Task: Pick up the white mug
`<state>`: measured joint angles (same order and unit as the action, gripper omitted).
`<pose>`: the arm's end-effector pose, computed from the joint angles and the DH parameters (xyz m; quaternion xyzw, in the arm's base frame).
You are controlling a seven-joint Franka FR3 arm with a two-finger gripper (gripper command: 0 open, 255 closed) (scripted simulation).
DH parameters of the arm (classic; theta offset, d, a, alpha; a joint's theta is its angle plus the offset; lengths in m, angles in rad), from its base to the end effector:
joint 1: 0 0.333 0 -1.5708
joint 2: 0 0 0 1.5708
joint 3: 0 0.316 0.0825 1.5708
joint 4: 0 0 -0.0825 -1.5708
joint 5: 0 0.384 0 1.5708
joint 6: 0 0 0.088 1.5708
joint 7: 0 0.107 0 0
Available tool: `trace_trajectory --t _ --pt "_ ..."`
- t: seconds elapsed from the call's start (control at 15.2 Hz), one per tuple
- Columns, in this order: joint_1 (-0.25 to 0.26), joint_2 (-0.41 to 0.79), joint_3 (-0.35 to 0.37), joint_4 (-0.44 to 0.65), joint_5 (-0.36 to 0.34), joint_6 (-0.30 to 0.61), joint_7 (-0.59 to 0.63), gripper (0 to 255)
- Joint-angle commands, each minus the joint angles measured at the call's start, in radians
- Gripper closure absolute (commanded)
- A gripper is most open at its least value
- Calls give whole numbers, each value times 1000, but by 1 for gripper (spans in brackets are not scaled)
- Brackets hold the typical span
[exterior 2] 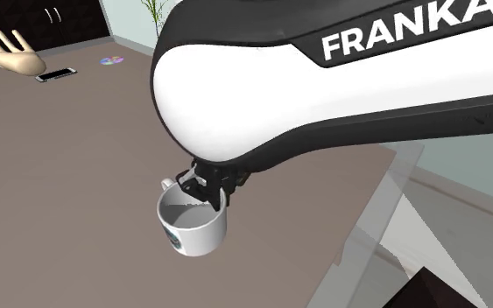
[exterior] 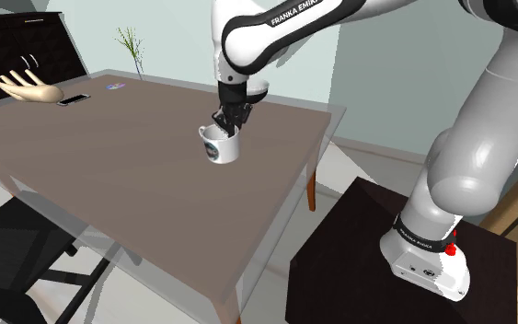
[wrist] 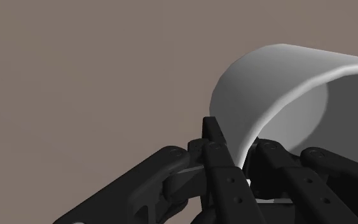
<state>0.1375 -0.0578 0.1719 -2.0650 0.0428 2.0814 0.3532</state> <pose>0.5160 0.1684 0.4651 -0.9987 0.0316 -0.0301 0.0253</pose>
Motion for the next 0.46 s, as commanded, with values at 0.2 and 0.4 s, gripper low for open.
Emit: trace_trajectory --t 0.2,0.4 --pt "-1 -14 -2 53 1 -66 -2 255" --pt "-2 -16 -2 65 2 -82 -1 255"
